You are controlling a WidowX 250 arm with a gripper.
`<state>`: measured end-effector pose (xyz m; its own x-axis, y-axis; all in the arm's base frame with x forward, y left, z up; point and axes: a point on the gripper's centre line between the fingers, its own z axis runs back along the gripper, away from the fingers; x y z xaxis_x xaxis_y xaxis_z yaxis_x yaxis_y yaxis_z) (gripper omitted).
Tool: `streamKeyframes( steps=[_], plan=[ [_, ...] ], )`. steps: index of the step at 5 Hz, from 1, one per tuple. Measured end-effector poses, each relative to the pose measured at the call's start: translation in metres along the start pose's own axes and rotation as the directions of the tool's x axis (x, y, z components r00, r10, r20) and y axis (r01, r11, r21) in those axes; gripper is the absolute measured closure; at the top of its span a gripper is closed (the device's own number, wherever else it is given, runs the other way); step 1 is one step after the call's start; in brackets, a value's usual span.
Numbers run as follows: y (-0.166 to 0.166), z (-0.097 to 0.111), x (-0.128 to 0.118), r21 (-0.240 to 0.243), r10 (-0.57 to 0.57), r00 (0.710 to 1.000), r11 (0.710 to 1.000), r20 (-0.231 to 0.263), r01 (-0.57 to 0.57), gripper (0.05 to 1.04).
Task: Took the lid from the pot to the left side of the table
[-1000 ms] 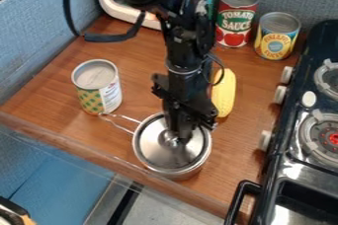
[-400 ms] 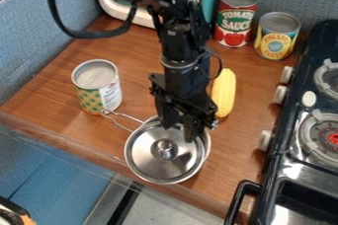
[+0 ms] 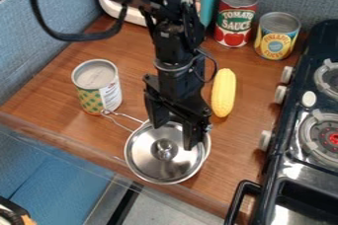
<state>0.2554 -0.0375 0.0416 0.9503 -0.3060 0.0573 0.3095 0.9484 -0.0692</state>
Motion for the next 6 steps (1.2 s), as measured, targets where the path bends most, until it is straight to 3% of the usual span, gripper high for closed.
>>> streamKeyframes(
  steps=[4,6],
  plan=[
    [0.002,-0.004,-0.012,0.029,-0.01,1.0,1.0,-0.007,0.01,0.084],
    [0.005,-0.016,-0.017,0.036,0.0,0.998,0.999,-0.059,0.002,0.137]
  ],
)
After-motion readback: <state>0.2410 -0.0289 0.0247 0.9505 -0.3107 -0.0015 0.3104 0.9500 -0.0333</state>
